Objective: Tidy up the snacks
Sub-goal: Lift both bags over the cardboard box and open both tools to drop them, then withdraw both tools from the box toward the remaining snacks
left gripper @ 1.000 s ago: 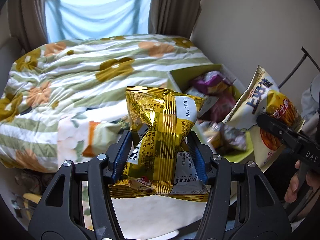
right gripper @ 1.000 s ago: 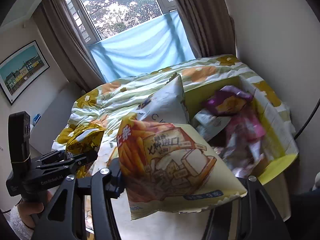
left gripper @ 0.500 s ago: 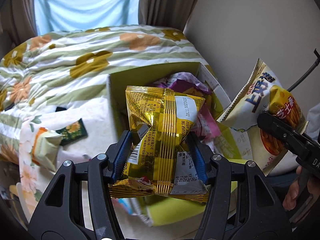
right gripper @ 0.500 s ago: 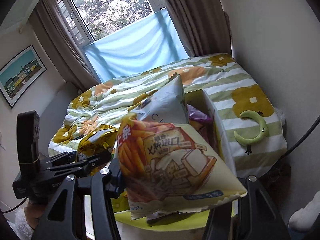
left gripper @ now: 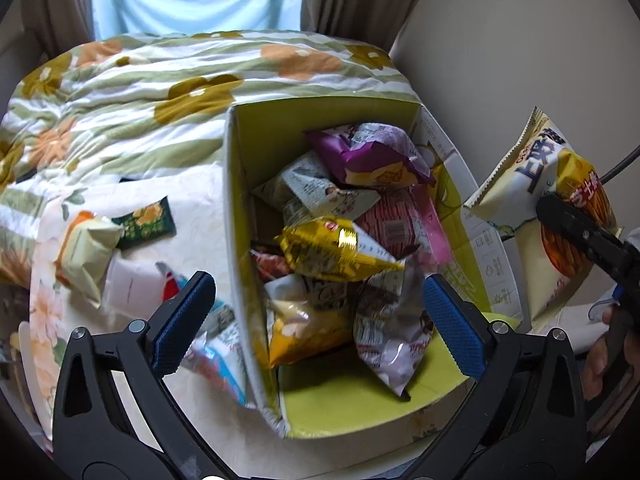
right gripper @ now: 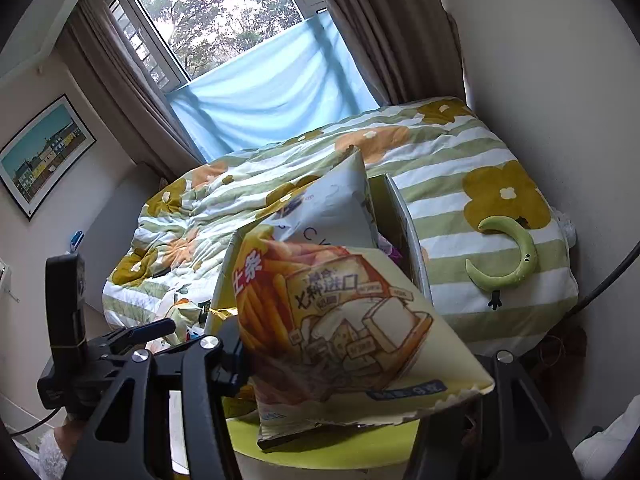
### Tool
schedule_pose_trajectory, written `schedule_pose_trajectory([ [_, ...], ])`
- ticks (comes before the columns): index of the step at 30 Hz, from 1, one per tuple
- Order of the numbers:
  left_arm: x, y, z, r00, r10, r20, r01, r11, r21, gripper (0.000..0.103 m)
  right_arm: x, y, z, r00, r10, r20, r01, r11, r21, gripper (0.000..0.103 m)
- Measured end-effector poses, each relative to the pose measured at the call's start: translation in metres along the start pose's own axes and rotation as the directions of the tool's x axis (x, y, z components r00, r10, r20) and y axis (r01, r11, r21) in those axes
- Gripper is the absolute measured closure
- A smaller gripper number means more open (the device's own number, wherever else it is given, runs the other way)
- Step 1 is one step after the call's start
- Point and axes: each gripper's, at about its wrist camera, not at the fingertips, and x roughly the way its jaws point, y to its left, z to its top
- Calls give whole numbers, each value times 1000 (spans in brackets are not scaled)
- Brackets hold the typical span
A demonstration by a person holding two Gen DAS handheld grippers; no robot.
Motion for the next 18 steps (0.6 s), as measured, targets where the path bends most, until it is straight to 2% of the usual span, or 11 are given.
schedule_pose_trajectory([
  [9,-23,15,-11,998,63,18,-63,998,-29,1,29,14,14,998,-55,-17,52,990,-133,50],
  [18,-27,37,-26,993,120,-21,-122,990,-75,1,73,12,9,995,-70,-76,52,975,-218,49],
])
